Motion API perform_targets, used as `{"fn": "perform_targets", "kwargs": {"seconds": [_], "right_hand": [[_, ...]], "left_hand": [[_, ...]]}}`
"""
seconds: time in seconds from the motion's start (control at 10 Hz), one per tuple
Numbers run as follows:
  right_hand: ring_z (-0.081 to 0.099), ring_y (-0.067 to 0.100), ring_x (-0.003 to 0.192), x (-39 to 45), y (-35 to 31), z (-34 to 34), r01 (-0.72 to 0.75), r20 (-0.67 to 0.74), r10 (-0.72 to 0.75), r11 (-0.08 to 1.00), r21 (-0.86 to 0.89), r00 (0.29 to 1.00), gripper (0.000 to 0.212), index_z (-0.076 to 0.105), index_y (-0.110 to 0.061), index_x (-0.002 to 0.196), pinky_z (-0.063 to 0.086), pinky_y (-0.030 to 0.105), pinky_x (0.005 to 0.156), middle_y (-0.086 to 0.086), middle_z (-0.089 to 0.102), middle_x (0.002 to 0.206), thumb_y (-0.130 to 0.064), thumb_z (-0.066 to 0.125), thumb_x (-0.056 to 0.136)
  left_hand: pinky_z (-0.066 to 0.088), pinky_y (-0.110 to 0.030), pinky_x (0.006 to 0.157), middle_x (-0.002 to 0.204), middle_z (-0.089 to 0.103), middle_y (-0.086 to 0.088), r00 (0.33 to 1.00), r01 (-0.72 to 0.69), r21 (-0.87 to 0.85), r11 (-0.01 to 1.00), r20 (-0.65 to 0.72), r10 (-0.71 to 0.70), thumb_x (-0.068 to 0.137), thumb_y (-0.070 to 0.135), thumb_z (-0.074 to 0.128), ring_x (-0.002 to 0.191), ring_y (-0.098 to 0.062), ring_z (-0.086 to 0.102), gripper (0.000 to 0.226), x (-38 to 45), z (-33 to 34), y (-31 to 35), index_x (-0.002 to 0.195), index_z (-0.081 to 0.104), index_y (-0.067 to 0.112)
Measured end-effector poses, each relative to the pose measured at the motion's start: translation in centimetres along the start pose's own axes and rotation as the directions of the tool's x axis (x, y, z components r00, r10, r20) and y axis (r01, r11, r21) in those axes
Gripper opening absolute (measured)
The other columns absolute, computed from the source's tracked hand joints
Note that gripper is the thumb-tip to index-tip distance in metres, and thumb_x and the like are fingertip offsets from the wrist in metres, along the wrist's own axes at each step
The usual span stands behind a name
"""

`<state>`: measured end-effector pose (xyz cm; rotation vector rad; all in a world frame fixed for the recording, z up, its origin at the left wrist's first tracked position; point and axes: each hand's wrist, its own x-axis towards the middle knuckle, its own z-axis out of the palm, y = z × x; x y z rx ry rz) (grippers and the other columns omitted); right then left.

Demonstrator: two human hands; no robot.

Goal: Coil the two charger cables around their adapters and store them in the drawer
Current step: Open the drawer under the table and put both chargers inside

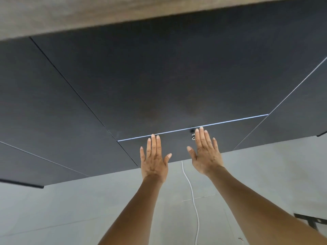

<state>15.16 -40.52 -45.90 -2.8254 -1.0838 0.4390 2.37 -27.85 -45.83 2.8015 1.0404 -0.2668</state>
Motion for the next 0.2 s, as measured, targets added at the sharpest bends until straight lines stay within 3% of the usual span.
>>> {"fn": "perform_targets", "kwargs": {"seconds": [0.1, 0.2], "right_hand": [[-0.02, 0.017, 0.144, -2.4, -0.8, -3.1, 0.007, 0.015, -0.007, 1.0, 0.007, 1.0, 0.089, -0.022, -0.017, 0.146, -0.009, 0.037, 0.116, -0.002, -0.031, 0.151, -0.066, -0.03, 0.071], [-0.018, 0.019, 0.145, -5.9, -1.4, -7.7, -0.017, 0.034, 0.016, 1.0, 0.027, 0.999, 0.072, -0.02, -0.017, 0.147, -0.008, 0.036, 0.116, -0.001, -0.031, 0.151, -0.059, -0.006, 0.09]], "left_hand": [[-0.009, -0.041, 0.116, 0.151, -0.025, 0.0, 0.999, 0.035, -0.071, 0.997, 0.013, -0.035, 0.071, 0.058, -0.037, 0.143, -0.016, -0.017, 0.083, -2.2, -2.2, 0.0, 0.141, -0.026, 0.015], [0.013, -0.045, 0.115, 0.153, 0.026, -0.008, 0.997, 0.041, -0.114, 0.993, -0.054, -0.047, 0.09, 0.053, -0.019, 0.139, -0.024, 0.032, 0.08, -5.1, -6.0, 0.6, 0.147, 0.014, 0.008]]}}
